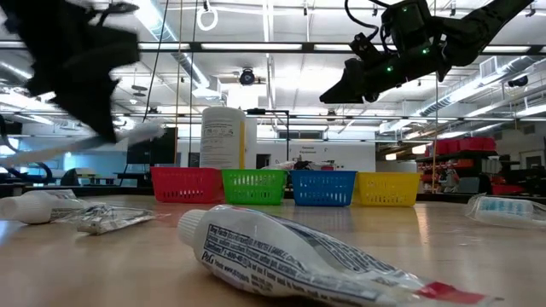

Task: Pick & Place Travel size toiletries
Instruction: Put the blue toothbrush into the green bin

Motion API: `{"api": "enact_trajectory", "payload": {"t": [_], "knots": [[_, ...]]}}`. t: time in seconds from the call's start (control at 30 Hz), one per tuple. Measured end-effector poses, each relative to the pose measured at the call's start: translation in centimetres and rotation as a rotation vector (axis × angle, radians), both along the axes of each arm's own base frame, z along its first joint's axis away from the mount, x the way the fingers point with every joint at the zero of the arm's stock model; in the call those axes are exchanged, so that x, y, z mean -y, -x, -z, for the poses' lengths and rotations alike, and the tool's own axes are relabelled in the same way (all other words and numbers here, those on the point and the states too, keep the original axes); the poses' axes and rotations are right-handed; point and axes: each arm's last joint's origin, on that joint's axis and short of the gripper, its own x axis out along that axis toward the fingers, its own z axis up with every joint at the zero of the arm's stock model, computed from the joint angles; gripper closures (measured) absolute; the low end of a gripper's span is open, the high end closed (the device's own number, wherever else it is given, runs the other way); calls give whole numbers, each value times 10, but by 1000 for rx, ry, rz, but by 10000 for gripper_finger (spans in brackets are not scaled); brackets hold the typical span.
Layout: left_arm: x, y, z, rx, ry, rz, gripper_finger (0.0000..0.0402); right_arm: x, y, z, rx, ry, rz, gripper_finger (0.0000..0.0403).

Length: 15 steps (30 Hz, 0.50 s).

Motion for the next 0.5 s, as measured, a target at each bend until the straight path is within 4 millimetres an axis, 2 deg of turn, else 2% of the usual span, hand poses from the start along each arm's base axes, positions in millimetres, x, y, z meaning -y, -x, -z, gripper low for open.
{"api": "enact_trajectory", "payload": {"t": [0.13,0.27,0.37,0.5], "knots": [[-12,-27,-29,80,-124,49,364,0,0,0,0,0,0,271],[-37,-58,-53,112,-242,147,361,0,0,0,0,0,0,271],[-62,-85,-67,170,-334,257,360,0,0,0,0,0,-1,271],[-104,-115,-85,323,-412,381,360,0,0,0,0,0,-1,271]]}}
